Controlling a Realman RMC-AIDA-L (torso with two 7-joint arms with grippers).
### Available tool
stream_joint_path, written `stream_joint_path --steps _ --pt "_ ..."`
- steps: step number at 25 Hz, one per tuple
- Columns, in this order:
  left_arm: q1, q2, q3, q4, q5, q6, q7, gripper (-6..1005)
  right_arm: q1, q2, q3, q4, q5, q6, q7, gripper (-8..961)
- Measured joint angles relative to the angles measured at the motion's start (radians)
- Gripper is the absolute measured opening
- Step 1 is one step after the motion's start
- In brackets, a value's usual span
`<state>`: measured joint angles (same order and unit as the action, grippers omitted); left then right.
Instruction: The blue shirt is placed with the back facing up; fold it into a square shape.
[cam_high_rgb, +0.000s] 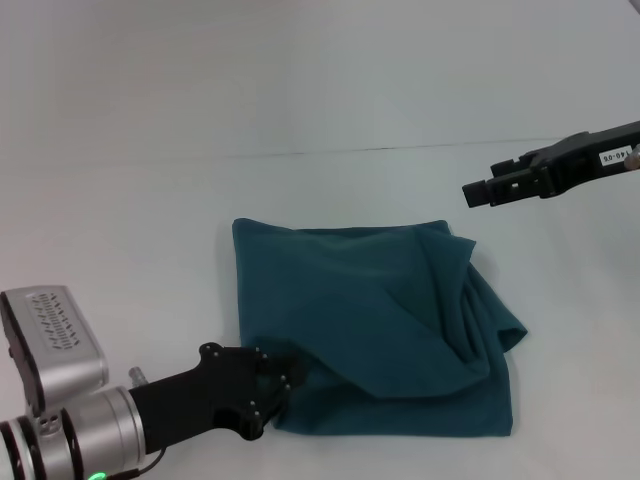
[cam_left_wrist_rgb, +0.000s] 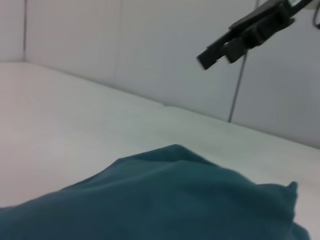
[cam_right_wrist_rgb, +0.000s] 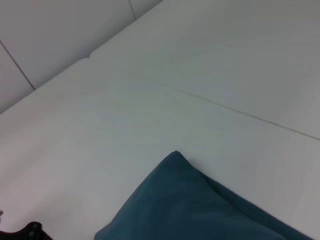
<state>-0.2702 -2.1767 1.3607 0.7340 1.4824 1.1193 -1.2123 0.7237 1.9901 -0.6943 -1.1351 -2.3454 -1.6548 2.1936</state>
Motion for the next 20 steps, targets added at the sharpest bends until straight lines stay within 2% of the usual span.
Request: stream_joint_path --steps 5,11,16,19,20 --pt "-0.004 0.0 0.009 -0.017 0.003 -0.038 -0.015 99 -0.006 0.002 -0.001 0.0 0.0 0.0 0.0 718" --pt "-0.013 0.0 0.044 -0.024 0.002 -0.079 -0.015 295 -0.012 0.004 -0.002 0.0 0.0 0.001 0.0 717" --pt "-0.021 0.0 0.083 -0.027 -0.003 -0.116 -0.015 495 -0.014 0.004 -0.002 0.0 0.0 0.001 0.0 716" --pt "-0.027 0.0 0.09 -0.03 -0.006 -0.127 -0.022 656 -0.015 0.004 -0.002 0.0 0.0 0.001 0.0 715" --pt "-0.034 0.0 0.09 -0.035 -0.006 -0.128 -0.034 653 -0.015 0.004 -0.002 0.0 0.0 0.001 0.0 715"
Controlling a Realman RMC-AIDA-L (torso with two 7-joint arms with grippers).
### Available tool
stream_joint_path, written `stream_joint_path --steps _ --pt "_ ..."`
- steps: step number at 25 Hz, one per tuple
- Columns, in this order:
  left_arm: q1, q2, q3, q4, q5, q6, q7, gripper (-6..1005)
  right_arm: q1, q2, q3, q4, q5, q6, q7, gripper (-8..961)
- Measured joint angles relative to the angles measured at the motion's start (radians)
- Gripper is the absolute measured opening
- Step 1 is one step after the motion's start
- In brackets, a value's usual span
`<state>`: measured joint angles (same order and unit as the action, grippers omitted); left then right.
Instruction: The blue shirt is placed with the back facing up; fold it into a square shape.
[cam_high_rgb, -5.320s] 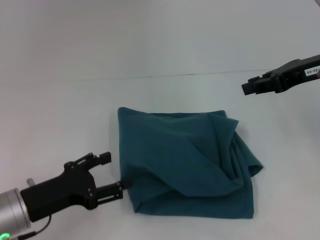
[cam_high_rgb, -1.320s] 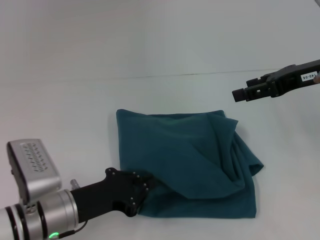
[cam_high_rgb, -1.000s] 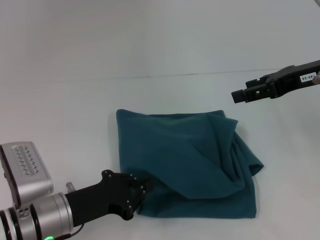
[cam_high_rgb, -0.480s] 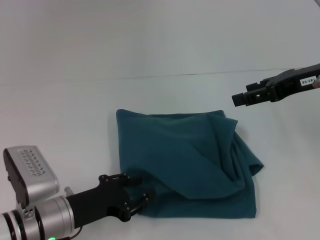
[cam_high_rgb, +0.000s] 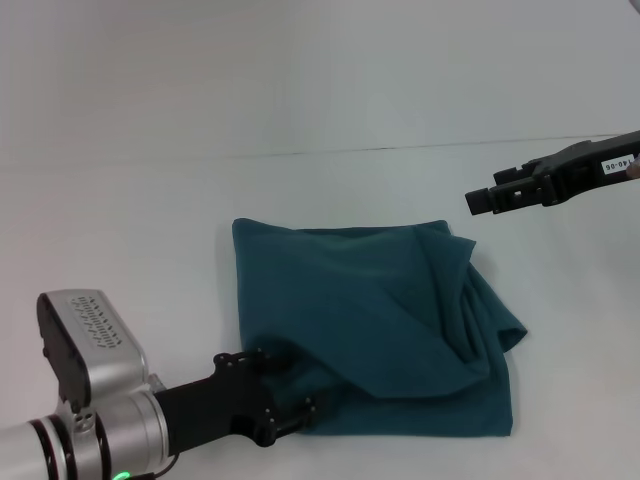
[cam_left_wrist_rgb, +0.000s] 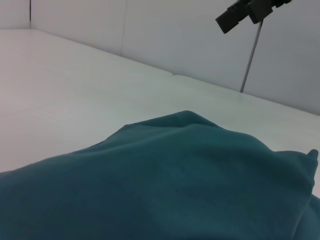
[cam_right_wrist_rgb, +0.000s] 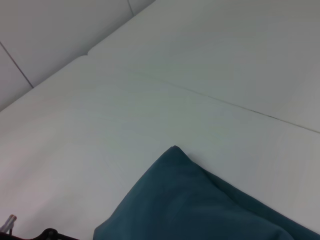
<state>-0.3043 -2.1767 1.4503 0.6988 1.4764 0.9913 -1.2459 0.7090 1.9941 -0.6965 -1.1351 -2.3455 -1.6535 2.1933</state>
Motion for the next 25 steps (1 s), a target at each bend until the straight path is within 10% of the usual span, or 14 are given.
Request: stream_joint_path --steps 8,25 --pt "-0.011 0.0 0.037 -0.006 -0.003 -0.089 -0.035 609 0.0 0.0 0.0 -0.001 0.0 0.005 -0.003 713" --pt "-0.014 0.0 0.058 0.024 -0.004 -0.103 -0.056 166 0.0 0.0 0.0 -0.005 0.0 0.022 -0.003 712"
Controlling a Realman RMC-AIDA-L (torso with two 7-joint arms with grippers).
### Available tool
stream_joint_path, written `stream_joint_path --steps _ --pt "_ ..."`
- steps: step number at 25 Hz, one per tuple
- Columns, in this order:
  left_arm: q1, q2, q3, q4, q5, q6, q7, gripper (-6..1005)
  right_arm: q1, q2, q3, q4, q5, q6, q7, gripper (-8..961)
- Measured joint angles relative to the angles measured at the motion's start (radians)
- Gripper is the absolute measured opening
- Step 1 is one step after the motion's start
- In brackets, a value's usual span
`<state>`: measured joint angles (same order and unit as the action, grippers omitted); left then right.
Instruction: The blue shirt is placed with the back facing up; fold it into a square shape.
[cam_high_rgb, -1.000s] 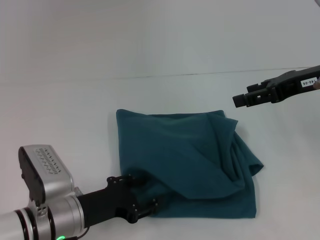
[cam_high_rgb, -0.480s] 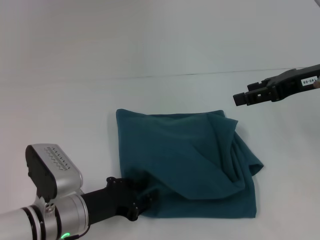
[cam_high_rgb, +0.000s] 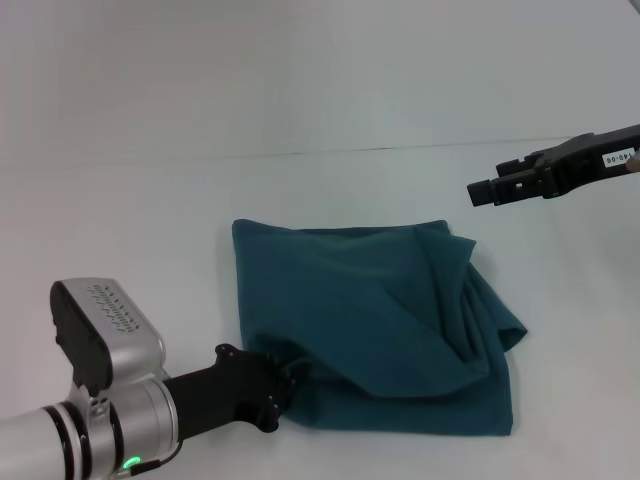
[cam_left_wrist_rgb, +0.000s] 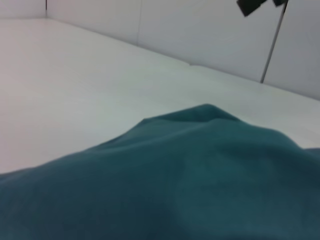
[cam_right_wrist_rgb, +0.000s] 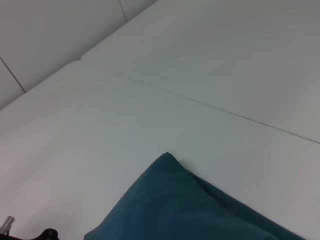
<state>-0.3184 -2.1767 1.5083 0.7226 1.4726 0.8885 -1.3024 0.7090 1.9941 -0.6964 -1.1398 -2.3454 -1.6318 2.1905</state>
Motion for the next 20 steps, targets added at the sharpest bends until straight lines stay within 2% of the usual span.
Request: stream_joint_path --steps 1,2,6,13,20 --pt "0.011 0.0 -0.01 0.017 0.0 0.018 0.0 125 0.0 0.0 0.0 0.0 0.0 0.0 0.0 712" --pt "0.014 0.0 -0.015 0.021 0.0 0.029 0.0 27 0.001 0.0 0.0 0.0 0.0 0.0 0.0 712" --pt "0.022 0.0 -0.046 0.025 0.0 0.071 0.003 28 0.004 0.0 0.0 0.0 0.0 0.002 0.0 712" --pt "0.043 0.0 -0.155 0.022 0.005 0.2 0.022 29 0.009 0.0 -0.004 -0.001 -0.003 0.007 0.003 713" --pt "0.045 0.0 -0.166 0.001 0.008 0.224 0.047 29 0.006 0.0 -0.012 -0.002 -0.003 0.007 0.005 711"
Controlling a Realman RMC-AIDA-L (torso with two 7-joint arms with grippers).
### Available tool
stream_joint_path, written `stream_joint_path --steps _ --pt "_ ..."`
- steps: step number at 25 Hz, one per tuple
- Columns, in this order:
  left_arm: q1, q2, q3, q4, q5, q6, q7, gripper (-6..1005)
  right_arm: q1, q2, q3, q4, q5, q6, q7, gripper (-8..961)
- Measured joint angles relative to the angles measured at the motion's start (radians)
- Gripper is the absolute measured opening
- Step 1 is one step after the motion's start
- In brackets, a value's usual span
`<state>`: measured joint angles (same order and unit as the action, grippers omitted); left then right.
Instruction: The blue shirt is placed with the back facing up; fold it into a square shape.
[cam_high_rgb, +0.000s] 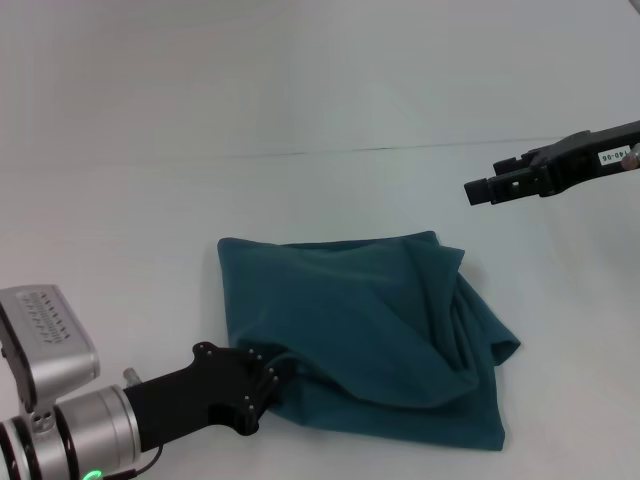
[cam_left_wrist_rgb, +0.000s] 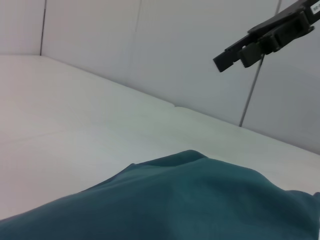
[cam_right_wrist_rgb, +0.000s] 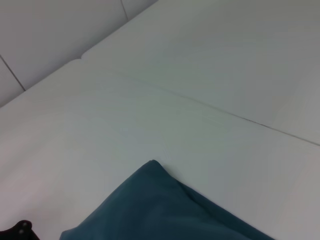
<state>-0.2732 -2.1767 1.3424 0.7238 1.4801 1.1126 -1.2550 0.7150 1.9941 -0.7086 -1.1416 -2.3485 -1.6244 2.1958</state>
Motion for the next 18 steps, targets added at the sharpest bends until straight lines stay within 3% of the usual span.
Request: stream_joint_path --steps 5,12,18 --pt "0.008 0.0 -0.017 -0.033 -0.027 0.025 0.047 30 -0.005 0.0 0.0 0.002 0.0 -0.003 0.001 712" --pt "0.011 0.0 -0.094 -0.172 -0.099 0.123 0.261 31 -0.005 0.0 -0.004 -0.005 -0.021 -0.018 0.026 713" --pt "0.008 0.003 -0.122 -0.211 -0.093 0.13 0.285 32 0.024 0.002 -0.1 -0.078 -0.122 -0.078 0.151 712"
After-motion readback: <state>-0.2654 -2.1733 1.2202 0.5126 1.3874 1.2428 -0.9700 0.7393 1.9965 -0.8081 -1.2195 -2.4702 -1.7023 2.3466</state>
